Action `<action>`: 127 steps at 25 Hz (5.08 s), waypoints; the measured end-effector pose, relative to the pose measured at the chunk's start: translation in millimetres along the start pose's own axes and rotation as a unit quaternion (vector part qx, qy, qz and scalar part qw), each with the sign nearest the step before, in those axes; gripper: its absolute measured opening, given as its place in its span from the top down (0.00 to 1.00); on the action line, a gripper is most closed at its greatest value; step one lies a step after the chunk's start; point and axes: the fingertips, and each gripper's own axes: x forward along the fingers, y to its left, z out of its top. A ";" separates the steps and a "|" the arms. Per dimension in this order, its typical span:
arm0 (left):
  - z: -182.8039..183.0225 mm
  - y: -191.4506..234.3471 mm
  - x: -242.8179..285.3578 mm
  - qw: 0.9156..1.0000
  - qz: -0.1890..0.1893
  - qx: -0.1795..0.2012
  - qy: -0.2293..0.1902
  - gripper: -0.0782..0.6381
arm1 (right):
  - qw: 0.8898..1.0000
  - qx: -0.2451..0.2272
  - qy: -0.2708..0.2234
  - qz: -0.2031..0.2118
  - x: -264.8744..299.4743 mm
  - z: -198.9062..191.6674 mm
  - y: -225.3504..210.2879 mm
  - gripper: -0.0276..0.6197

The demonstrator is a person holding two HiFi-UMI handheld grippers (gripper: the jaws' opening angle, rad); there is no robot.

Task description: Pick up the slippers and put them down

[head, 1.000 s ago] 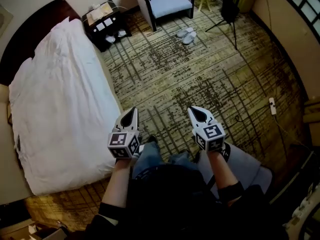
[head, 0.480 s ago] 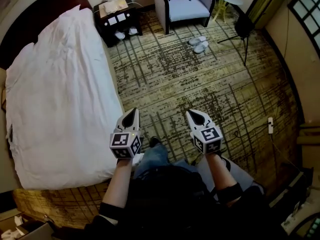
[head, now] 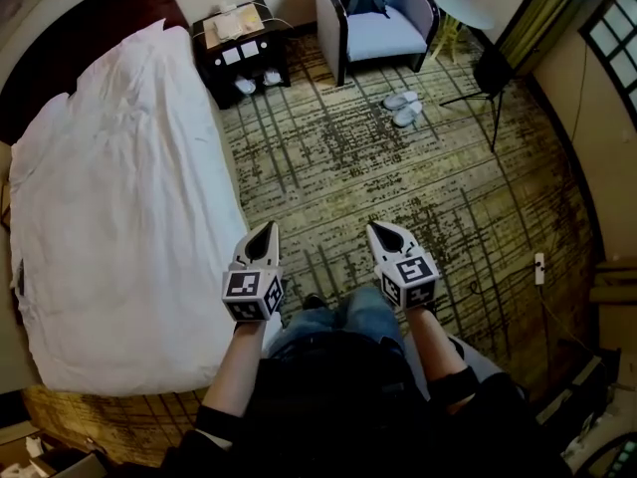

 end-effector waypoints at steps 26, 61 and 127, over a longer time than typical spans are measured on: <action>122.5 89.3 186.3 0.992 0.120 -0.030 -0.015 0.89 | 0.992 -0.045 0.023 0.112 223.0 146.5 -142.8 0.96; 237.6 335.9 372.3 0.997 0.078 -0.027 -0.013 0.89 | 0.992 -0.074 0.036 0.100 519.6 293.9 -130.0 0.96; -39.8 653.4 936.9 0.997 0.034 0.051 0.040 0.89 | 0.954 0.290 0.038 0.071 1188.7 -8.3 -384.6 0.35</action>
